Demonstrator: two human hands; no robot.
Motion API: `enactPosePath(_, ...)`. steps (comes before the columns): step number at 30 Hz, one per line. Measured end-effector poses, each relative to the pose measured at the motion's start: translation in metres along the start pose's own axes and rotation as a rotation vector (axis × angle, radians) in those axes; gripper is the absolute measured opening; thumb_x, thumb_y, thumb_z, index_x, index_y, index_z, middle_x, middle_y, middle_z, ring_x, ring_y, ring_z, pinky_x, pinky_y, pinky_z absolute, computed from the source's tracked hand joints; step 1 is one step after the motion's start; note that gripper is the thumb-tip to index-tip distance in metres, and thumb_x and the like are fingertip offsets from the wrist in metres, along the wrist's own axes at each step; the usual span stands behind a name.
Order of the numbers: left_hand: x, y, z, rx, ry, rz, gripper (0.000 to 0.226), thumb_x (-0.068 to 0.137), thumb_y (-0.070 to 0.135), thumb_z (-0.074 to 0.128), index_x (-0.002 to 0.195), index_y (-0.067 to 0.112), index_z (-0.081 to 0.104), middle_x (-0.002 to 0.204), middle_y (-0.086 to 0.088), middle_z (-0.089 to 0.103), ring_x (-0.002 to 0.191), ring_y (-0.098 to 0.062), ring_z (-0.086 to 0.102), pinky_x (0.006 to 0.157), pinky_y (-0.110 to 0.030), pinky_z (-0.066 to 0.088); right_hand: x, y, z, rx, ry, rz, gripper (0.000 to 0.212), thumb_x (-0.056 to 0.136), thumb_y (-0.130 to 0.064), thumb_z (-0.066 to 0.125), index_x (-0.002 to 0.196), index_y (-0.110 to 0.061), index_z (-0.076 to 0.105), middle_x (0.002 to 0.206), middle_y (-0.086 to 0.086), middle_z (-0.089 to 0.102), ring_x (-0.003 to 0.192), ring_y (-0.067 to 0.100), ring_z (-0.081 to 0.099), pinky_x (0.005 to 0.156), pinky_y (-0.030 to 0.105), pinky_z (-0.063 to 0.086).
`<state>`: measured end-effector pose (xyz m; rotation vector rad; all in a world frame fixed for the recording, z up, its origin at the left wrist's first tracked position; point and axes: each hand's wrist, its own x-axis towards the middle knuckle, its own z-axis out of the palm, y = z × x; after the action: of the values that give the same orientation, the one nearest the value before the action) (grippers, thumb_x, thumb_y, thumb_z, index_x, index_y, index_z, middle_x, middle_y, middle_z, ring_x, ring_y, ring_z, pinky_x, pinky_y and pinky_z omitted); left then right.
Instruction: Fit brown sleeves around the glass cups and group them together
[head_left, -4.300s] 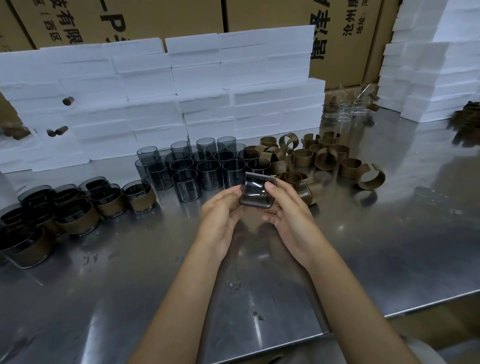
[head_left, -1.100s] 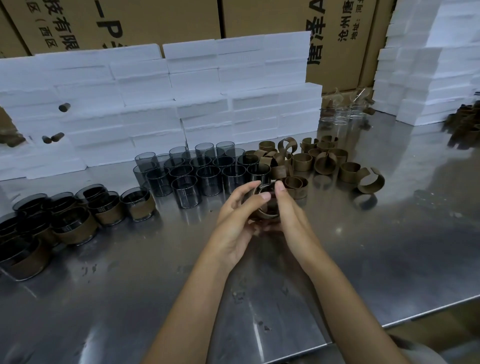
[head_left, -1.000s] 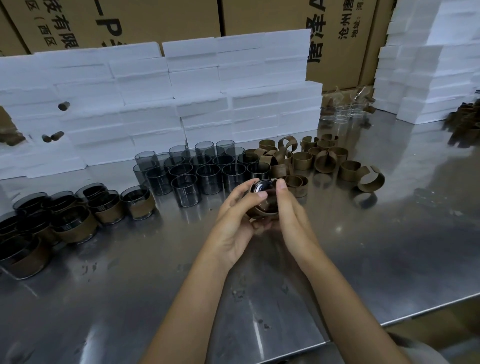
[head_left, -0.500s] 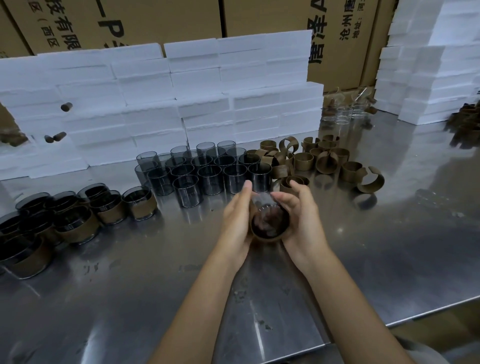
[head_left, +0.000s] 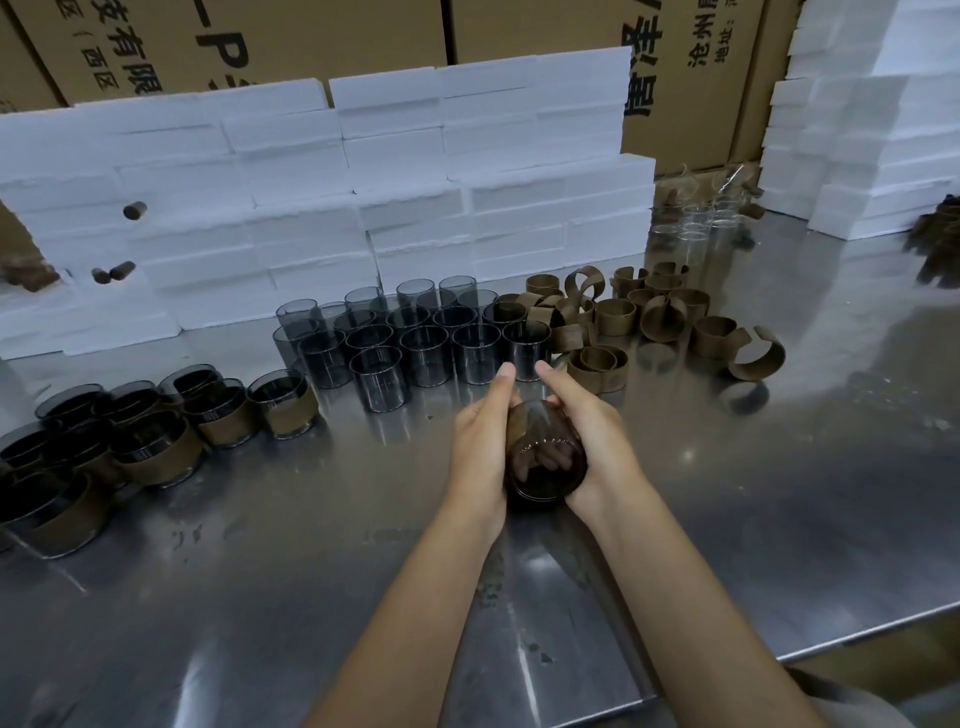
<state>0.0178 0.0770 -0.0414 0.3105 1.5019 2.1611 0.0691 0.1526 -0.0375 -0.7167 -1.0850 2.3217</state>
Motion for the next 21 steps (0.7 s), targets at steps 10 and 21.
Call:
enactPosePath(10,0.008,-0.004,-0.007,0.271,-0.151,0.104,0.033,0.089,0.057,0.071,0.070,0.030,0.067,0.076,0.005,0.066,0.075,-0.011,0.064,0.069,-0.023,0.052,0.004,-0.003,-0.006,-0.029,0.164,-0.227,0.043,0.085,-0.037,0.082,0.051,-0.022,0.059,0.064,0.008,0.064,0.058,0.019,0.061,0.060,0.029,0.054)
enactPosePath(21,0.004,0.003,-0.004,-0.087,-0.235,-0.081,0.050,0.082,0.027,0.074,0.124,0.003,0.062,0.107,-0.018,0.069,0.084,-0.022,0.071,0.063,-0.030,0.059,0.002,-0.010,-0.012,0.087,0.049,-0.229,0.033,0.101,-0.038,0.055,0.110,-0.013,0.074,0.114,0.011,0.072,0.105,0.026,0.066,0.090,0.040,0.051)
